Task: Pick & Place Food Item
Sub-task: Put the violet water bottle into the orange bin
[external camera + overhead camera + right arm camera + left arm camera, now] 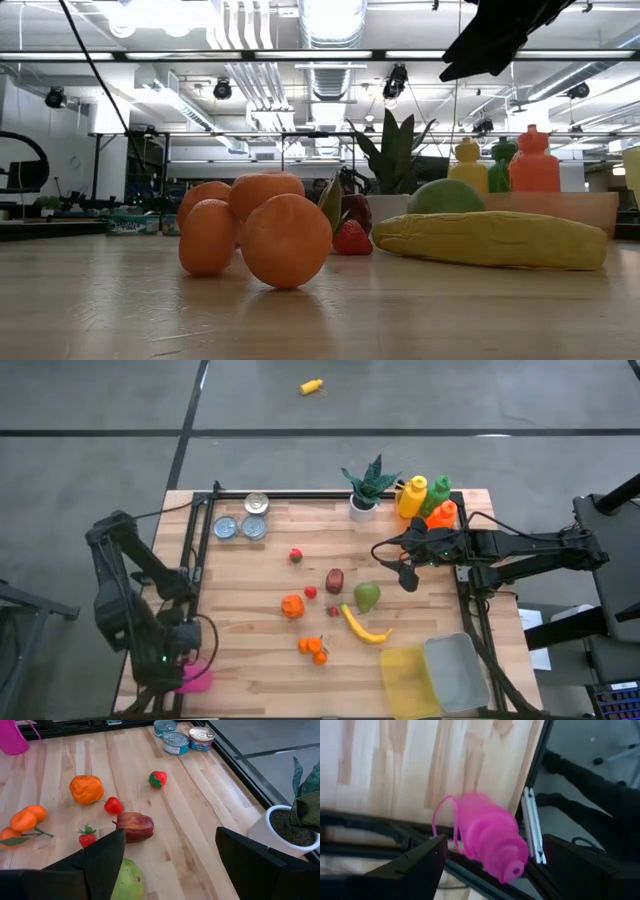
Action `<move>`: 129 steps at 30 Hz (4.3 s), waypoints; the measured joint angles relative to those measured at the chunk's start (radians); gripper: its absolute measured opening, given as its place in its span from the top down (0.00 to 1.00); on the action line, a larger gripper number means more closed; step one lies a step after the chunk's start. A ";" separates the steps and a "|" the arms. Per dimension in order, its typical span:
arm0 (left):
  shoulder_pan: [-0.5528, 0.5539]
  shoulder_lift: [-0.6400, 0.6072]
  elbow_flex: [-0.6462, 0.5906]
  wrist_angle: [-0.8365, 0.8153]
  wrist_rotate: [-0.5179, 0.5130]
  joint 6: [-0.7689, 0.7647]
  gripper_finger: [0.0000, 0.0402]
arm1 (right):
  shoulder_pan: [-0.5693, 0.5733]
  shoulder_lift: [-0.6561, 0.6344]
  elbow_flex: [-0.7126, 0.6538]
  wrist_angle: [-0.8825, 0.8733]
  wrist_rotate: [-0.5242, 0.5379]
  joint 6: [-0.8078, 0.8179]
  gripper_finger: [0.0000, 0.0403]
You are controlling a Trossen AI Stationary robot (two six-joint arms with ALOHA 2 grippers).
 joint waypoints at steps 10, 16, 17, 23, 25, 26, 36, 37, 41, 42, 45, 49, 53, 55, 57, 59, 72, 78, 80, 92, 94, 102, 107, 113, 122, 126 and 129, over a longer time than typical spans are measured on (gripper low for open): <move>-0.116 0.092 0.046 -0.023 -0.023 -0.148 0.17 | 0.000 0.000 0.000 0.000 0.000 0.000 0.24; -0.129 0.108 0.036 -0.014 -0.053 -0.151 0.17 | 0.000 0.000 0.000 0.000 0.000 0.000 0.24; -0.129 0.108 0.032 -0.012 -0.053 -0.152 0.17 | 0.000 0.000 0.000 0.000 0.000 0.000 0.24; -0.129 0.108 -0.003 0.004 -0.053 -0.157 0.17 | 0.000 0.000 0.000 0.000 0.000 0.000 0.24; -0.129 0.108 -0.018 0.015 -0.053 -0.161 0.17 | 0.000 0.000 0.000 0.000 0.000 0.000 0.24; -0.129 0.108 -0.026 0.022 -0.053 -0.165 0.17 | 0.000 0.000 0.000 0.000 0.000 0.000 0.24; -0.135 0.108 -0.078 0.041 -0.030 -0.218 0.17 | 0.000 0.000 0.000 0.000 0.000 0.000 0.24; -0.135 0.108 -0.081 0.040 -0.027 -0.225 0.17 | 0.000 0.000 0.000 0.000 0.000 0.000 0.24; -0.135 0.108 -0.093 0.045 0.002 -0.231 0.17 | 0.000 0.000 0.000 0.000 0.000 0.000 0.24; -0.135 0.108 -0.094 0.048 0.009 -0.233 0.17 | 0.000 0.000 0.000 0.000 0.000 0.000 0.24; -0.135 0.107 -0.092 0.048 0.019 -0.238 0.17 | 0.000 0.000 0.000 0.000 0.000 0.000 0.24; -0.137 0.096 -0.093 0.048 0.035 -0.279 0.17 | 0.000 0.000 0.000 0.000 0.000 0.000 0.24; -0.140 0.096 -0.096 0.051 0.045 -0.291 0.17 | 0.000 0.000 0.000 0.000 0.000 0.000 0.24; -0.140 0.096 -0.100 0.049 0.045 -0.301 0.17 | 0.000 0.000 0.000 0.000 0.000 0.000 0.24; -0.142 0.096 -0.100 0.049 0.044 -0.305 0.17 | 0.000 0.000 0.000 0.000 0.000 0.000 0.24; -0.143 0.096 -0.100 0.049 0.039 -0.305 0.17 | 0.000 0.000 0.000 0.000 0.000 0.000 0.24; -0.147 0.096 -0.145 0.095 0.050 -0.332 0.17 | 0.000 0.000 0.000 0.000 0.000 0.000 0.24; -0.147 0.096 -0.145 0.096 0.052 -0.332 0.26 | 0.000 0.000 0.000 0.000 0.000 0.000 0.24; -0.147 0.096 -0.145 0.096 0.052 -0.332 0.32 | 0.000 0.000 0.000 0.000 0.000 0.000 0.24; -0.147 0.096 -0.144 0.104 0.050 -0.332 0.48 | 0.000 0.000 0.000 0.000 0.000 0.000 0.24; -0.147 0.093 -0.144 0.106 0.043 -0.332 0.47 | 0.000 0.000 0.000 0.000 0.000 0.000 0.24; -0.125 0.047 -0.141 0.088 -0.019 -0.339 0.48 | 0.000 0.000 0.000 0.000 0.000 0.000 0.24; -0.073 -0.004 -0.136 0.071 -0.066 -0.295 0.48 | 0.000 0.000 0.000 0.000 0.000 0.000 0.24; 0.015 -0.086 -0.136 0.069 -0.218 -0.199 0.48 | 0.000 0.000 0.000 0.000 0.000 0.000 0.24; 0.244 -0.196 -0.136 0.159 -0.426 0.004 0.48 | 0.000 0.000 0.000 0.000 0.000 0.000 0.24; 0.466 -0.205 -0.136 0.245 -0.343 0.151 0.48 | 0.000 0.000 0.000 0.000 0.000 0.000 0.24; 0.653 -0.191 -0.136 0.317 -0.238 0.273 0.48 | 0.000 0.000 0.000 0.000 0.000 0.000 0.24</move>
